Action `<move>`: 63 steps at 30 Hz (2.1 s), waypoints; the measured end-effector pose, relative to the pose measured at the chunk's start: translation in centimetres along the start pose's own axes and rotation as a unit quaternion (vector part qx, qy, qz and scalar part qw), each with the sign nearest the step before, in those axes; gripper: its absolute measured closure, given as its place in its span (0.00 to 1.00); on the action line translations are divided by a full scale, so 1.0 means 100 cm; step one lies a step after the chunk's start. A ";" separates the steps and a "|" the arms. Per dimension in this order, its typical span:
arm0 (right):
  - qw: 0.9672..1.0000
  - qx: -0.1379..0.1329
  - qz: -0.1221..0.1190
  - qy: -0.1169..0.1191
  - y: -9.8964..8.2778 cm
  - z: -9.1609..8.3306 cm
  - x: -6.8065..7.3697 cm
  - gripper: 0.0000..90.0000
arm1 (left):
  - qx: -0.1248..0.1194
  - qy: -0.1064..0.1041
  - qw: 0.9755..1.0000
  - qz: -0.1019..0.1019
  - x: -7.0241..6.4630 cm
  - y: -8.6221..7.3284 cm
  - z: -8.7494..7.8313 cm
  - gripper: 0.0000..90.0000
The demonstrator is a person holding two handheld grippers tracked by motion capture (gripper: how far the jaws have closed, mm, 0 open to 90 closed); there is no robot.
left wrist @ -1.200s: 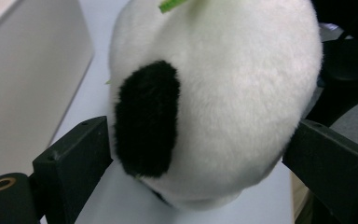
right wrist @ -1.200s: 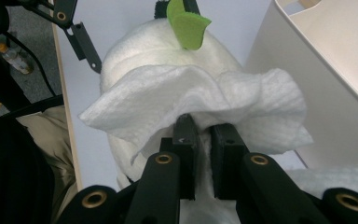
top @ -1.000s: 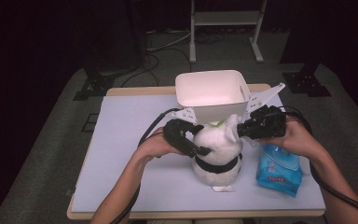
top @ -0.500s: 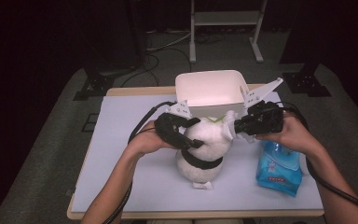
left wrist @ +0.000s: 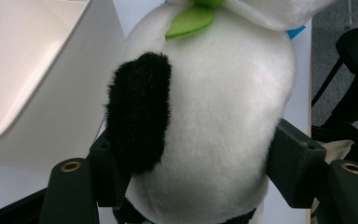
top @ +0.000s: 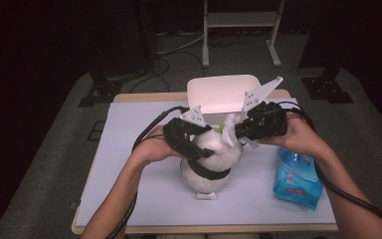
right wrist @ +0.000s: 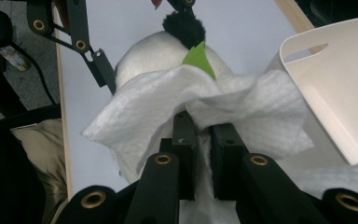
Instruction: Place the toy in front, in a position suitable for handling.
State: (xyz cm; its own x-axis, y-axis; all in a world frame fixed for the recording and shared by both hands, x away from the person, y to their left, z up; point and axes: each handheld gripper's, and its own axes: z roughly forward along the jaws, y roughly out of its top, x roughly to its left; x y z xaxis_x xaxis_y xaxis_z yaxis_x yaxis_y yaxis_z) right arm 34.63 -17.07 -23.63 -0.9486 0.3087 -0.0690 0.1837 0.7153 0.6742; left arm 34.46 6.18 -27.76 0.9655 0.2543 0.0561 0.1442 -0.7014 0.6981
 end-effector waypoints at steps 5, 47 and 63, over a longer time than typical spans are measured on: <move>1.000 0.009 0.007 0.006 -0.007 0.004 -0.002 0.90 | -0.003 -0.011 1.000 -0.001 -0.001 -0.003 0.009 0.34; 0.998 -0.018 0.064 0.013 -0.054 -0.002 -0.013 0.91 | -0.043 -0.059 0.996 -0.053 0.008 -0.025 0.029 0.36; 0.999 -0.015 0.049 0.005 -0.040 -0.008 -0.010 0.91 | 0.015 -0.037 0.999 -0.012 -0.004 -0.003 0.042 0.35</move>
State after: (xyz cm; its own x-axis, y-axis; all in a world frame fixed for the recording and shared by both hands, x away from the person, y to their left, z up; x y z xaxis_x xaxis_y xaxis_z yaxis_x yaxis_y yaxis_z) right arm 34.67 -20.76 -25.70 -0.9290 0.3700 0.0061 0.2686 0.6629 0.6988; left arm 34.98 3.47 -30.99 0.9750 0.2216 -0.0144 0.1727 -0.7155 0.6769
